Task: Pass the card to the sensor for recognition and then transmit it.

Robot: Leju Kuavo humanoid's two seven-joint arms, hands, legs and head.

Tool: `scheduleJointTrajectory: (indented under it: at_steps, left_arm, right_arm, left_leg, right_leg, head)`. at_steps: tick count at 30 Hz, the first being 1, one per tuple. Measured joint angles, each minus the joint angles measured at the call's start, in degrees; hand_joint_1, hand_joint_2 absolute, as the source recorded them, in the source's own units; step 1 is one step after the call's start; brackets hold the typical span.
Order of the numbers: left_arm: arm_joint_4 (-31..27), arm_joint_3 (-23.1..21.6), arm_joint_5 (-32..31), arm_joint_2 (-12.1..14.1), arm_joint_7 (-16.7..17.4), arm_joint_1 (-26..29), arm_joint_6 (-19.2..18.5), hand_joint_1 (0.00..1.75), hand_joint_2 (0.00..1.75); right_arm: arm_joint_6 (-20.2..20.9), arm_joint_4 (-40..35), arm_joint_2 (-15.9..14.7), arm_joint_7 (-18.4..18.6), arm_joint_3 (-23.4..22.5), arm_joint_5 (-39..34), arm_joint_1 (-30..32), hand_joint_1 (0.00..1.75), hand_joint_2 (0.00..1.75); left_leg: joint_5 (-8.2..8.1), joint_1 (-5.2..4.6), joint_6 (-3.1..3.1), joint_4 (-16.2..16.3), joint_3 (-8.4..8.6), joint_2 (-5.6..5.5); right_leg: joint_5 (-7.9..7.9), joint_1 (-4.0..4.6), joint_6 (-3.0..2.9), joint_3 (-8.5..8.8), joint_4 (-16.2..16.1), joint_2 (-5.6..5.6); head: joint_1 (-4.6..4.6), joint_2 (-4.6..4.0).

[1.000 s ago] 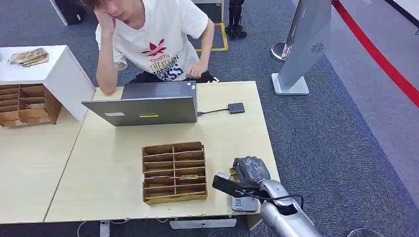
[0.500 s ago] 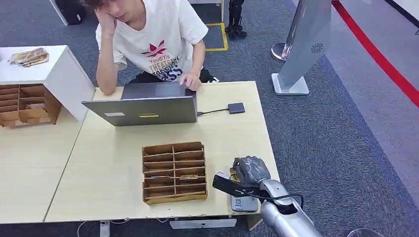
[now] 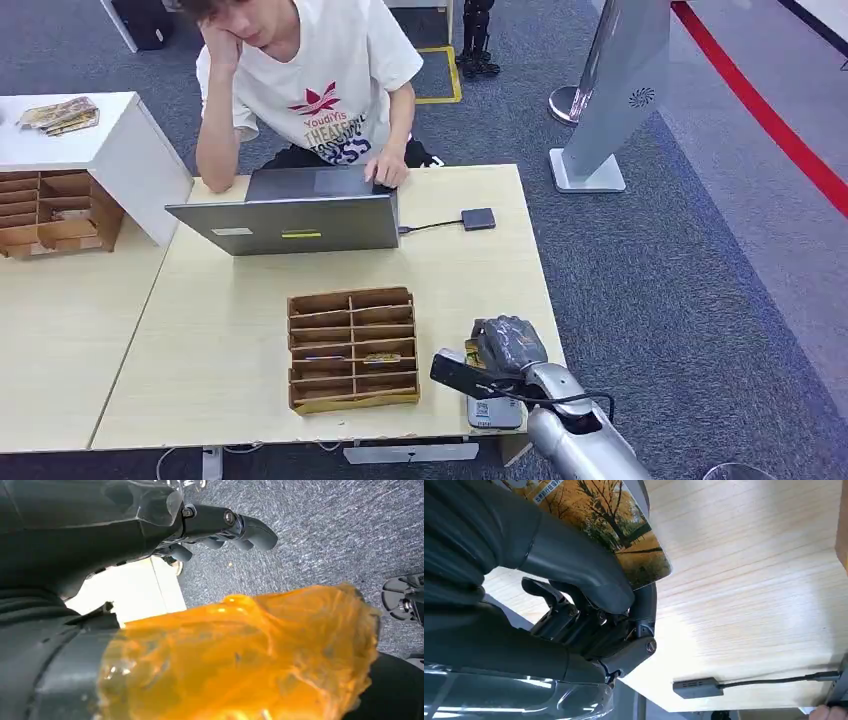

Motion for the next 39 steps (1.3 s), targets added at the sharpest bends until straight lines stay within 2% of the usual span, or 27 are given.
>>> scheduleJointTrajectory:
  at_steps: [39]
  left_arm:
    - [0.0,0.0,0.0,0.0,0.0,0.0,0.0,0.00,0.00]
  right_arm:
    - [-0.1,0.0,0.0,0.0,0.0,0.0,0.0,1.75,1.75]
  left_leg:
    - [0.01,0.00,-0.01,0.0,0.01,0.00]
  right_leg:
    - [0.01,0.00,0.00,0.01,0.0,0.00]
  head:
    - [0.00,0.00]
